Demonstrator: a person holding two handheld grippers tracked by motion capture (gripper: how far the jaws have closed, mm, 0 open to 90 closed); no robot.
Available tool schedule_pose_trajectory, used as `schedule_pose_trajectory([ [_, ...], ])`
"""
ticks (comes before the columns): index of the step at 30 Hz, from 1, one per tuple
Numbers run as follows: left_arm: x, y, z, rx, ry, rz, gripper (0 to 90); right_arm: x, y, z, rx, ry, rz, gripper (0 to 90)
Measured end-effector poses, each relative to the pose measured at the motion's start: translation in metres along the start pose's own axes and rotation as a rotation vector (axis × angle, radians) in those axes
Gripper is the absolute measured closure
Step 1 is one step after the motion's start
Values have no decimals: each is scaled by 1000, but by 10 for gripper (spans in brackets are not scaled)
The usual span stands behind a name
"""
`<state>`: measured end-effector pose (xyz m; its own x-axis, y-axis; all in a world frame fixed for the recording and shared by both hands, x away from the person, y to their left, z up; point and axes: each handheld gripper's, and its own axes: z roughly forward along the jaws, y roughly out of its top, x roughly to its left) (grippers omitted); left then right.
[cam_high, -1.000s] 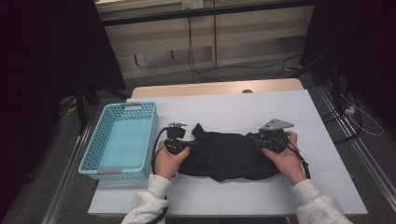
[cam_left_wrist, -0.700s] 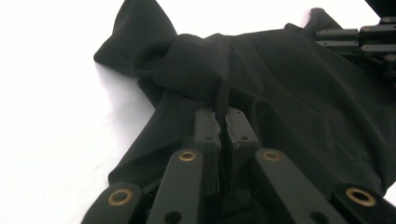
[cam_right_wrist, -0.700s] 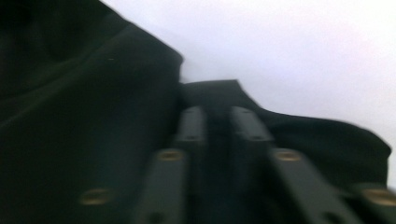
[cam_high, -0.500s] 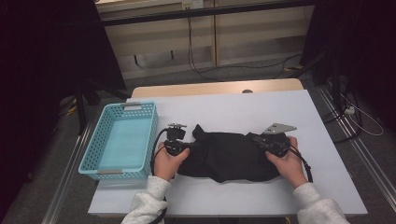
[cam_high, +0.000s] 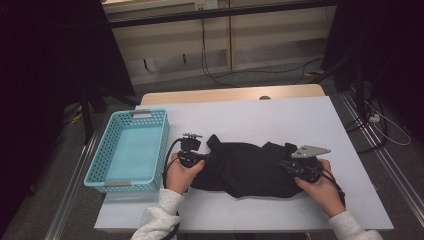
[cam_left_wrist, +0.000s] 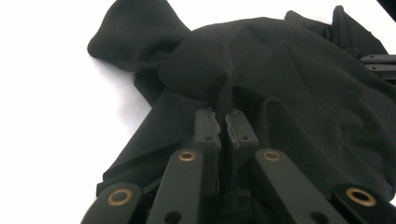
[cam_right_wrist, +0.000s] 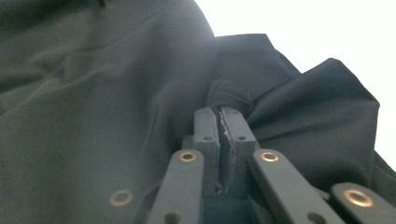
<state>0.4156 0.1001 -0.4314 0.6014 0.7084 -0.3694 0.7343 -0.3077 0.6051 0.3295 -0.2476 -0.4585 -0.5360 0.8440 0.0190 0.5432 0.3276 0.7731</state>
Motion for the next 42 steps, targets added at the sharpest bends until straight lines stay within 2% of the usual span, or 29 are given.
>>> schedule_pose_trajectory([
  [2, 0, 0, 1, -1, 2, -2, 853, -2, 8, 1, -35, -35, -5, 599],
  [4, 0, 0, 2, 8, 2, -2, 853, -6, 18, 5, -43, -74, -8, 482],
  [5, 0, 0, 2, 7, 2, -3, 853, -12, 26, 11, -48, -112, 26, 412],
  [6, 0, 0, 2, 9, 2, -3, 853, -12, 26, 11, -48, -112, 26, 412],
  [8, 1, 0, 2, 5, 1, -8, 853, -18, 31, 19, -41, -135, 32, 332],
  [11, 3, 0, 2, 5, -4, -12, 853, -24, 30, 35, 10, -150, 37, 296],
  [12, 3, 0, 1, 5, -5, -14, 853, -25, 28, 40, 26, -147, 37, 276],
  [13, 3, -1, 1, 3, -6, -17, 853, -27, 25, 45, 31, -123, 73, 260],
  [14, 4, -1, 0, 3, -5, -16, 853, -27, 25, 45, 31, -123, 73, 260],
  [16, 4, -1, -1, 0, -5, -16, 853, -25, 26, 44, 38, -110, 64, 365],
  [17, 3, -1, -1, -2, -2, -16, 852, -21, 27, 40, 52, -86, 48, 526],
  [18, 3, -1, -1, -2, -3, -12, 852, -21, 27, 40, 52, -86, 48, 526],
  [20, 2, -2, -1, 1, -2, -11, 852, -18, 27, 38, 68, -73, 38, 669],
  [21, 1, -2, 0, 1, -3, -13, 852, -17, 27, 37, 71, -61, 44, 734],
  [23, 0, -2, -1, 3, -1, -9, 852, -19, 26, 35, 68, -46, 76, 782],
  [28, 0, -3, -2, -3, -7, -11, 852, -22, 27, 35, 63, -49, 98, 802],
  [32, 2, -2, -4, -17, -7, -7, 852, -24, 31, 36, 35, -81, 96, 808],
  [36, 3, 0, -8, -47, -7, -10, 852, -27, 46, 35, -21, -80, 119, 809],
  [38, 4, 0, -10, -54, -9, -7, 850, -26, 57, 34, -51, -78, 110, 809],
  [39, 4, 0, -11, -51, -14, -7, 844, -22, 70, 31, -104, -71, 88, 808],
  [40, 4, 0, -11, -38, -21, -7, 844, -22, 70, 31, -104, -71, 88, 808],
  [42, 4, -1, -11, -36, -28, -8, 842, -13, 82, 26, -162, -50, 48, 807],
])
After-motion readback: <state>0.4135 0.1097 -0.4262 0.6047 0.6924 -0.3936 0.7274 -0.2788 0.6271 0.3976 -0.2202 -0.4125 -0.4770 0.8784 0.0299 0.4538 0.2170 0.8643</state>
